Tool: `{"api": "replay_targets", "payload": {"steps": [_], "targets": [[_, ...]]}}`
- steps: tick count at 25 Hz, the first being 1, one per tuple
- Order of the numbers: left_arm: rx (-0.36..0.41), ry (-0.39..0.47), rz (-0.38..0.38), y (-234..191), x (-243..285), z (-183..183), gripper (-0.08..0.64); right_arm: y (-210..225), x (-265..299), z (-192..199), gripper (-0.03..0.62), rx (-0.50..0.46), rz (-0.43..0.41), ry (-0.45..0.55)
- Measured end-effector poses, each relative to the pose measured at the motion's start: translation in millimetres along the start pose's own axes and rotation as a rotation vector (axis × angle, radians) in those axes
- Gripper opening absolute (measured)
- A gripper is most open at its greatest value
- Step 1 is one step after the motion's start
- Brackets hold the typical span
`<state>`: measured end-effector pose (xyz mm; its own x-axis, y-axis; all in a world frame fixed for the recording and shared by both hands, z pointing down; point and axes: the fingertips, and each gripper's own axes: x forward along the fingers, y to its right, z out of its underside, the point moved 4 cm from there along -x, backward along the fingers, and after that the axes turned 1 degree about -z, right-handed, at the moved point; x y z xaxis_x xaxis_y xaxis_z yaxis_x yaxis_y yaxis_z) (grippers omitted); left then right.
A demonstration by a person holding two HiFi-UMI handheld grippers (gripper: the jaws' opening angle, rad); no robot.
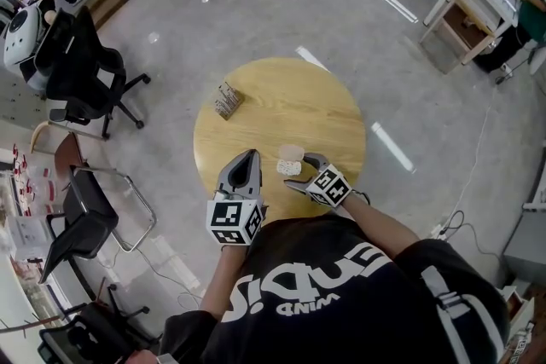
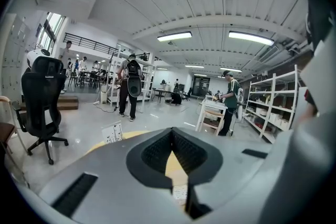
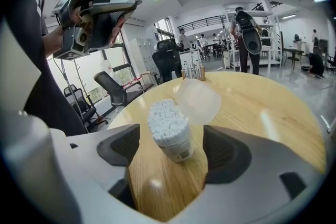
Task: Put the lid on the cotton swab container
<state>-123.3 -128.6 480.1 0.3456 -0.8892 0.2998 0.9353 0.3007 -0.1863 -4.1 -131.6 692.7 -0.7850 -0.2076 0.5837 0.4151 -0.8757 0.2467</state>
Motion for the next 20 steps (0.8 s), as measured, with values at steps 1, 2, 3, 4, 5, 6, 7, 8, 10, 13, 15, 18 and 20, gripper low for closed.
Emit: {"api": "replay_targets", "payload": {"steps": [1,2,3,4,5,6,7,8,10,13,15,18,20], "targets": [[0.001,0.001,-0.002,-0.5,-0.6,-0.3,0.011,0.3,1.2,0.8,0.376,-0.001,0.000,-0.006],[0.001,0.001,-0.003,-1.0,-1.2,-0.7,0.011,0.9,2.0,1.4,0.376,-0.002,0.002,-0.013],[0.001,0.001,-0.004,-1.7,-1.6,-1.2,0.011,1.8,2.6,2.0,0.376,-0.002,0.005,-0.020],[0.001,0.001,-0.006,-2.4,-2.1,-1.5,0.011,2.7,3.2,2.5,0.376,-0.001,0.008,-0.028],[0.000,0.001,-0.007,-3.2,-2.5,-1.5,0.011,3.5,3.9,3.0,0.376,-0.002,0.011,-0.034],[-0.001,0.000,-0.008,-3.8,-3.0,-1.0,0.011,4.0,4.6,3.8,0.374,-0.003,0.013,-0.039],[-0.002,-0.001,-0.008,-4.1,-3.5,0.2,0.011,4.3,5.4,4.9,0.374,-0.004,0.015,-0.041],[-0.003,-0.002,-0.009,-4.1,-4.1,1.8,0.011,4.1,6.2,6.4,0.374,-0.007,0.015,-0.044],[-0.004,-0.003,-0.010,-3.4,-5.4,4.0,0.011,3.6,7.3,9.2,0.373,-0.017,0.016,-0.054],[-0.006,-0.005,-0.009,-1.1,-5.3,4.4,0.011,4.2,7.3,11.4,0.363,-0.027,0.022,-0.075],[-0.007,-0.007,-0.009,-0.7,-5.2,4.5,0.011,4.9,7.7,11.6,0.339,-0.028,0.027,-0.077],[-0.008,-0.008,-0.007,-0.4,-5.7,4.8,0.011,5.9,8.0,11.0,0.272,-0.027,0.039,-0.072],[-0.009,-0.009,-0.007,1.7,-5.4,5.1,0.011,6.1,7.6,11.4,0.263,-0.025,0.042,-0.074]]}}
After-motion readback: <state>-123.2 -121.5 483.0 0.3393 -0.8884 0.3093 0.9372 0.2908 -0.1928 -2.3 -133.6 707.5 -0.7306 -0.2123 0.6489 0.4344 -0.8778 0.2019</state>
